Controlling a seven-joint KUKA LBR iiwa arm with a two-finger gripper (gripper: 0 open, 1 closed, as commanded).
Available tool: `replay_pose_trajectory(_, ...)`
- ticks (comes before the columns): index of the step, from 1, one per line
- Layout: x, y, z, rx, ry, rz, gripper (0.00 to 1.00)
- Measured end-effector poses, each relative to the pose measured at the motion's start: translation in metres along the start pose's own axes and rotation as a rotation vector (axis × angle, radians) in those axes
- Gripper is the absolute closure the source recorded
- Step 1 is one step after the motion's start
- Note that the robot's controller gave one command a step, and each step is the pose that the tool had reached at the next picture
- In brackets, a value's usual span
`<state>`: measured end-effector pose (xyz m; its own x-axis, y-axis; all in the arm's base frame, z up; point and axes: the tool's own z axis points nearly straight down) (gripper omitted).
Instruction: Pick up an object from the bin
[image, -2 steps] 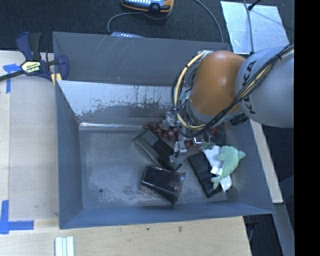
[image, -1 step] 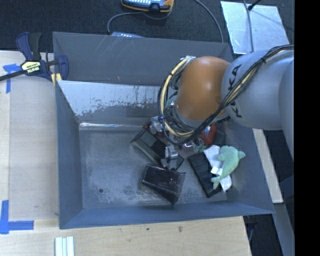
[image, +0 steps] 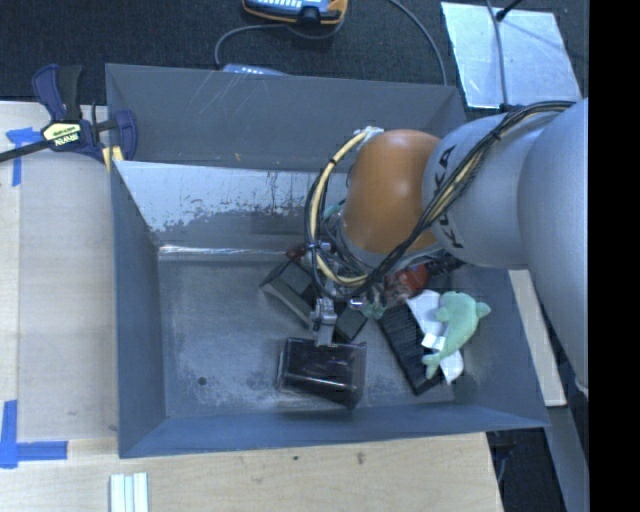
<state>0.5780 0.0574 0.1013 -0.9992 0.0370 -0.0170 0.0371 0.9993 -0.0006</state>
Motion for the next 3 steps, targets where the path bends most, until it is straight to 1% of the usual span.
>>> replay_pose_trajectory(1,-0.005,-0.014,0.014,-0.006,0.003,0.145,0.00)
replay_pose_trajectory(2,0.007,-0.046,0.020,-0.011,-0.014,0.277,1.00)
replay_pose_trajectory(3,0.007,-0.046,0.020,-0.010,-0.014,0.277,1.00)
